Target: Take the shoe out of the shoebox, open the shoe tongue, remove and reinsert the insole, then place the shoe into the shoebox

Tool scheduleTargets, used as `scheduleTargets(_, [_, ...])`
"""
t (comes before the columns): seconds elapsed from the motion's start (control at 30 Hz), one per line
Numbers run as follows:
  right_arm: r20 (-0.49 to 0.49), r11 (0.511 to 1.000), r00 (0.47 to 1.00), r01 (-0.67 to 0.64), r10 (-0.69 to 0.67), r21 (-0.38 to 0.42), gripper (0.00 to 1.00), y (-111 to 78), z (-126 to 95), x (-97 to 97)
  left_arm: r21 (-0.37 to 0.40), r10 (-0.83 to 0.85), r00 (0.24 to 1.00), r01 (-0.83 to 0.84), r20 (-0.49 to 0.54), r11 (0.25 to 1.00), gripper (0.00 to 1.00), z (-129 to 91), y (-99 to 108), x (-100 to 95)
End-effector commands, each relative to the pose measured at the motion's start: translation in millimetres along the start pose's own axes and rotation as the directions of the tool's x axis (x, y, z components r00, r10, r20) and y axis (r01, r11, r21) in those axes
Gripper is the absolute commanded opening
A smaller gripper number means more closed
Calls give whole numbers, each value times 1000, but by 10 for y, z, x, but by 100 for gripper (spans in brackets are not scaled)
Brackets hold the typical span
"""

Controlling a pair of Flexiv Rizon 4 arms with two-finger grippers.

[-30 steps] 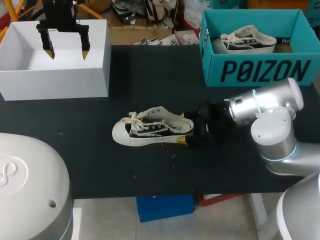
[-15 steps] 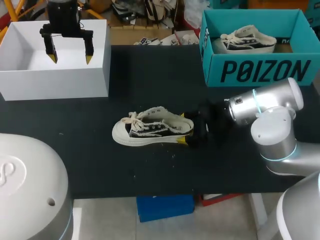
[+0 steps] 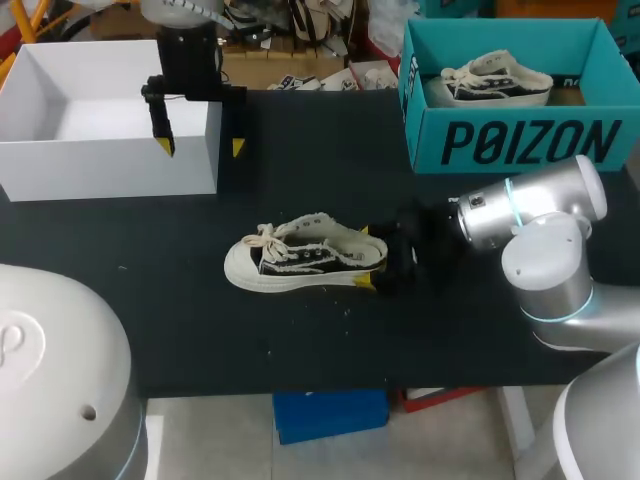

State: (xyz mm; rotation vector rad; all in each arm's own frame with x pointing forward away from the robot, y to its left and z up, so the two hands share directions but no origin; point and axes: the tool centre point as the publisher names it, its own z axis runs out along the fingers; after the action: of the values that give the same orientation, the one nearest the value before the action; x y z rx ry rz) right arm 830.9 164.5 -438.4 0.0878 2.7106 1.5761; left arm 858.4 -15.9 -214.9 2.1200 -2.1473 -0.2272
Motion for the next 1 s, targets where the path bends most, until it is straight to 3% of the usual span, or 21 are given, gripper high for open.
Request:
scheduleTargets(0.03, [1,1000,1000,-1,1,0,0,-5,28,-11,-11,6,1000,-6,26,1000,100,75,-45,192])
scheduleTargets(0.5, [1,1000,1000,-1,1,0,0,-5,28,-11,-13,1,1000,-1,14,1000,100,81,-42,181])
scheduleTargets(0.6, [1,1000,1000,-1,1,0,0,-5,28,-11,-41,35,999,-36,-26,998,100,129,31,378])
scheduleTargets(0.8, [1,1000,1000,-1,1,0,0,-5,28,-11,-44,77,997,-76,22,996,100,264,186,787])
scheduleTargets(1.0, [1,1000,1000,-1,1,0,0,-5,28,-11,-47,98,991,-95,89,994,100,395,297,1057])
